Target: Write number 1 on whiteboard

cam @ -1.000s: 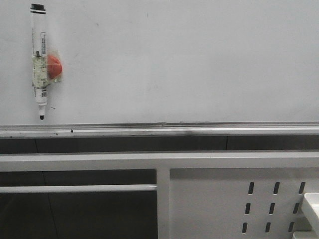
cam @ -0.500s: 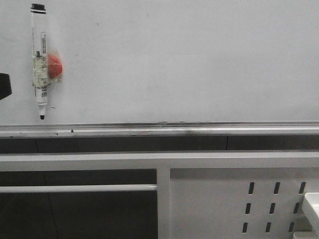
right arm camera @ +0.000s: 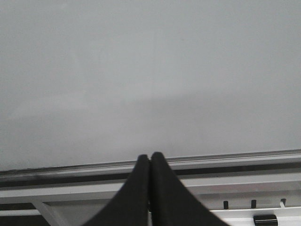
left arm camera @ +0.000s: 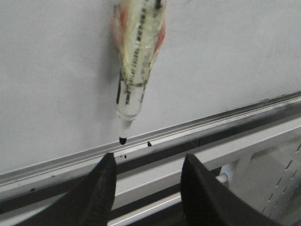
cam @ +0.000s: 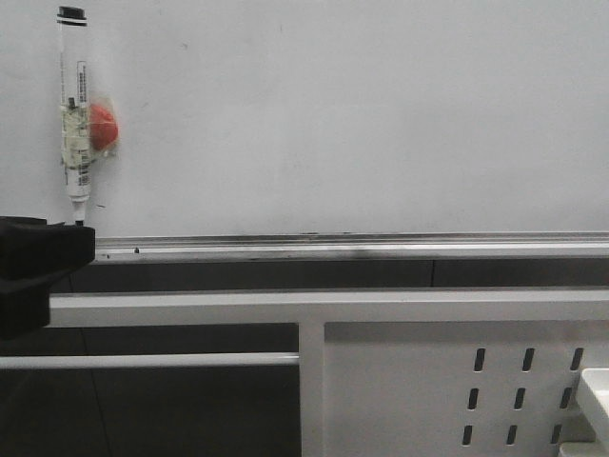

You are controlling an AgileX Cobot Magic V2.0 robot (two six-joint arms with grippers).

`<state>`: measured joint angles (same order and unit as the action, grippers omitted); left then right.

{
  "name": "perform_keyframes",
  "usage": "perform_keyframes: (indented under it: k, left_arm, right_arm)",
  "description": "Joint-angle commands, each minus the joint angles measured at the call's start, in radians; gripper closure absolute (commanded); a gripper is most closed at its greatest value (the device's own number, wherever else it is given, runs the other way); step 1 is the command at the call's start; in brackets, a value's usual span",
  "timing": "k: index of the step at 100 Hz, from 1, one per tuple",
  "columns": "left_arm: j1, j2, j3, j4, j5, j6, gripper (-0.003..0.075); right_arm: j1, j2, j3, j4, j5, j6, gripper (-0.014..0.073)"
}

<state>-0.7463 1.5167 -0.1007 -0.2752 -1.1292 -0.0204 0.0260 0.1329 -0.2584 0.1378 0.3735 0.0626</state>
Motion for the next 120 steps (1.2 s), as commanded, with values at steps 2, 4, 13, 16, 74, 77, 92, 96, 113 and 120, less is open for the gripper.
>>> perform_keyframes:
  k: [2,4,13,16,74,77,92,96,113,120]
  left_arm:
    - [-0.009,-0.008,-0.038,-0.016,-0.232,-0.014,0.0423]
    - [-0.009,-0.008,-0.042,-0.023,-0.232,-0.011,0.0423]
    - [-0.009,-0.008,-0.065,-0.03,-0.232,0.013,0.0423]
    - [-0.009,-0.008,-0.073,-0.03,-0.232,0.028,0.0423]
    - [-0.009,0.045,-0.144,-0.092,-0.232,0.066,0.0425]
    - [-0.009,0.045,-0.144,-0.092,-0.232,0.066,0.0425]
    - [-0.009,0.045,-0.144,-0.092,-0.232,0.066,0.055]
    - [-0.009,0.045,-0.142,-0.092,-0.232,0.066,0.0647]
    - [-0.009,0.045,-0.14,-0.094,-0.232,0.094,0.074]
    - [-0.009,0.045,-0.14,-0.088,-0.232,0.11,0.074]
  right_arm:
    - [0.003,0.026,-0.035,0.001,-0.073,-0.011,0.0652]
    - [0.003,0.026,-0.035,0.001,-0.073,-0.011,0.0652]
    - [0.003,0.026,-0.035,0.001,-0.073,-0.011,0.0652]
    - [0.003,0.027,-0.035,0.001,-0.073,-0.011,0.0652]
    - [0.003,0.027,-0.035,0.001,-0.077,-0.011,0.0652]
    - [0.003,0.027,-0.035,0.001,-0.077,-0.011,0.0652]
    - [0.003,0.027,-0.035,0.001,-0.077,-0.011,0.0652]
    - [0.003,0.027,-0.035,0.001,-0.077,-0.011,0.0652]
    - [0.003,0.027,-0.035,0.001,-0.087,-0.011,0.0652]
    - [0.003,0.03,-0.035,0.001,-0.089,-0.011,0.0652]
